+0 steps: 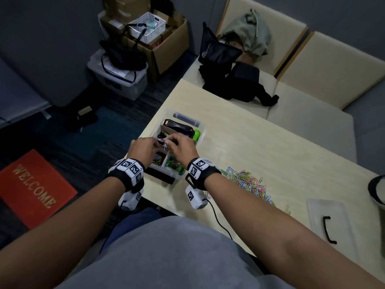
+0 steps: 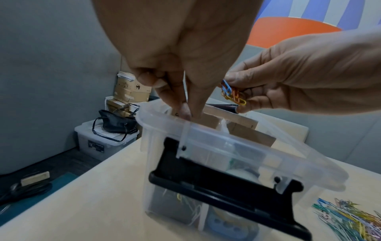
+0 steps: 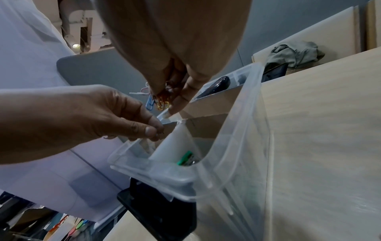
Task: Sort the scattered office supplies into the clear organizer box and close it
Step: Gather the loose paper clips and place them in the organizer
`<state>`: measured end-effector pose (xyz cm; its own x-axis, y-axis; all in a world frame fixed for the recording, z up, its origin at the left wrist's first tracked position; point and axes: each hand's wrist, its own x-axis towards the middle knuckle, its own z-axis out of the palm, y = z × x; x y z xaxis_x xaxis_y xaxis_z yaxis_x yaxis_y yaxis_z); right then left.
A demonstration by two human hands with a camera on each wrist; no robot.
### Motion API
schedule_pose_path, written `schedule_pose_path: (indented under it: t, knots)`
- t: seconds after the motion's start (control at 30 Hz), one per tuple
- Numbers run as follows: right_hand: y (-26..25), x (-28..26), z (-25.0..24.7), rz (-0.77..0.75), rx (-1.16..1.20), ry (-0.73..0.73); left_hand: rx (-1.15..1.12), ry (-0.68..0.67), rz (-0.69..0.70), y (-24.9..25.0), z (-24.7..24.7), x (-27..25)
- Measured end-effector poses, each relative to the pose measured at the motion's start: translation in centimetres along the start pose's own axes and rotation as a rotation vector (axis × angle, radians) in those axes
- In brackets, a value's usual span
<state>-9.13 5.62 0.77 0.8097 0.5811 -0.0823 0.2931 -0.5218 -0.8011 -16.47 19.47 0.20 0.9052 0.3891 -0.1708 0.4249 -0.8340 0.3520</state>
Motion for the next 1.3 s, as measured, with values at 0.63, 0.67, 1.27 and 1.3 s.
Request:
schedule_pose_path:
  t: [0.63,0.67,1.27,1.3]
  knots:
    - [-2.8,1.6,3.2,-0.068,-0.543,-0.28,-0.018,0.111,-0.06,-0.5,-0.8,0.8]
    - [-2.9,1.6,3.2,-0.068,-0.556,-0.28,-0.016,0.111,-0.062,-0.4,-0.8,0.8]
    - [3.3,-1.4,-6.4,0.043,-0.437,0.061,0.02,0.12,0.164,9.7,0.5,2.7]
    - [4.0,-1.9,-7.2,0.067,-0.438,0.075,0.025,0.109,0.188,10.9,0.8,2.8]
